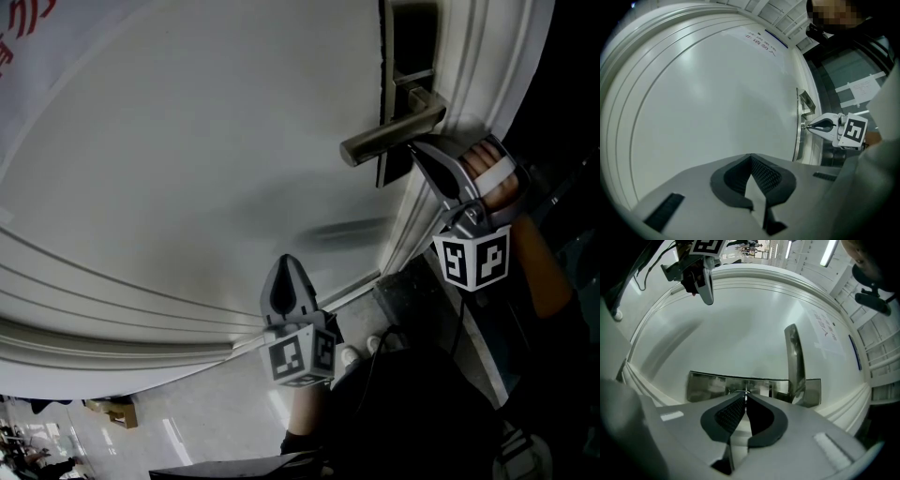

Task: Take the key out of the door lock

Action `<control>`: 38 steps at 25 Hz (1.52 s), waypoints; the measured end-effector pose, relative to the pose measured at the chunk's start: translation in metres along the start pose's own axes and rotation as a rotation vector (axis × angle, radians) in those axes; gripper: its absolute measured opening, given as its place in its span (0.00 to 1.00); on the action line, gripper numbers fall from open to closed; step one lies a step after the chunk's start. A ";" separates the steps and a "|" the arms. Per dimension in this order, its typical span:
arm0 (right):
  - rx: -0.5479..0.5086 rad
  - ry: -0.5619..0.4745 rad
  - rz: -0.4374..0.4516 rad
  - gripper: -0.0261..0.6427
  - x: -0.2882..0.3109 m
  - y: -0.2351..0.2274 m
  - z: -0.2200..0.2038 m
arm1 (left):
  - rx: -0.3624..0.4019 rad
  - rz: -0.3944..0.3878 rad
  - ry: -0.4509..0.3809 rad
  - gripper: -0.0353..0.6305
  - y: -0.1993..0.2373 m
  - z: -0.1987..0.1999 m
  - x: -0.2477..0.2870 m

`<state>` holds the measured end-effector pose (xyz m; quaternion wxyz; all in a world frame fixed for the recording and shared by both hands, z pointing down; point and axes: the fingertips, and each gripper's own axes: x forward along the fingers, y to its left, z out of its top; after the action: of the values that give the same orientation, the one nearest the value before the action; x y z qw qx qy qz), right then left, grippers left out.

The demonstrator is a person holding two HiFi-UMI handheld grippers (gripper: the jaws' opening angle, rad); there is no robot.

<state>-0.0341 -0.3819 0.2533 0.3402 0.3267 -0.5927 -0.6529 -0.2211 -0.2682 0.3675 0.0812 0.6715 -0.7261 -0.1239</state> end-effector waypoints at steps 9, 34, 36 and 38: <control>0.058 0.012 0.029 0.06 -0.009 -0.002 0.000 | -0.003 -0.006 0.005 0.05 0.000 -0.001 0.002; 0.033 0.010 0.006 0.06 -0.011 0.002 0.001 | 0.004 -0.059 0.003 0.05 -0.023 -0.004 0.004; 0.031 0.010 0.005 0.06 -0.011 0.002 0.001 | 0.002 -0.060 0.004 0.05 -0.024 -0.004 0.004; 0.030 0.008 0.004 0.06 -0.012 0.002 0.001 | -0.001 -0.059 0.004 0.05 -0.024 -0.004 0.005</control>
<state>-0.0282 -0.3718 0.2555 0.3389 0.3334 -0.6017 -0.6418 -0.1975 -0.2746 0.3643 0.0793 0.6930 -0.7056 -0.1250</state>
